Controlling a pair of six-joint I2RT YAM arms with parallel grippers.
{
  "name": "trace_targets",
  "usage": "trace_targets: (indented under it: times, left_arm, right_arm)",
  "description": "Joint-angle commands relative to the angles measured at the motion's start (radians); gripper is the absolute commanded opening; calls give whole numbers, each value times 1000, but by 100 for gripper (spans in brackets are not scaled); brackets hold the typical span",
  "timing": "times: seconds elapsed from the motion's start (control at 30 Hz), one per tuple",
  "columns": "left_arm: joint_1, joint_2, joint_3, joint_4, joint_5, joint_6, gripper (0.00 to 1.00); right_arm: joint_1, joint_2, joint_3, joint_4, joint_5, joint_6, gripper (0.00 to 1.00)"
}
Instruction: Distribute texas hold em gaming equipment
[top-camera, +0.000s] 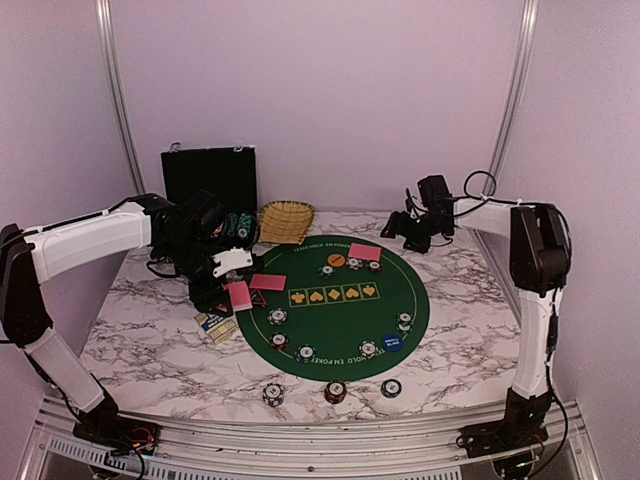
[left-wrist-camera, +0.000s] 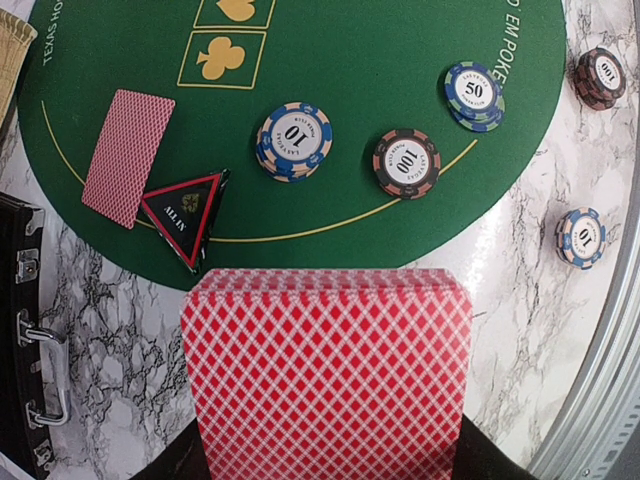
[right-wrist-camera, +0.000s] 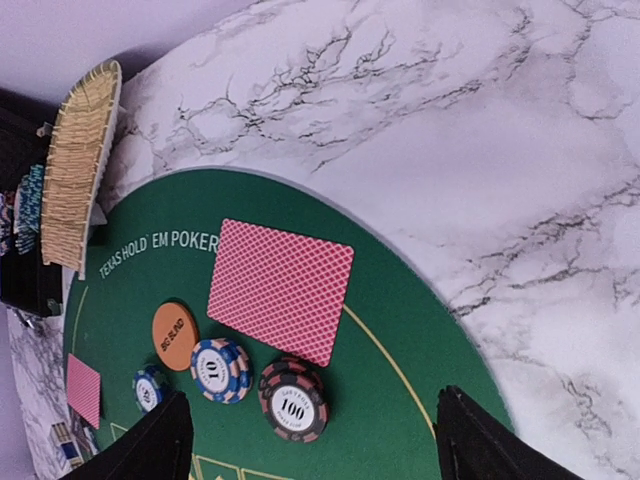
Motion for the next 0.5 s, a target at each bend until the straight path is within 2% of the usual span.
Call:
trace_targets:
  times: [0.0, 0.2, 0.47]
  left_arm:
    - [0, -25, 7, -20, 13, 3, 0]
    - [0, -18, 17, -20, 6, -2, 0]
    - [-1, -17, 28, -19, 3, -10, 0]
  right_arm:
    - [24, -164, -103, 77, -25, 24, 85]
    - [136, -306, -246, 200, -188, 96, 94]
    - [316, -334, -403, 443, -407, 275, 95]
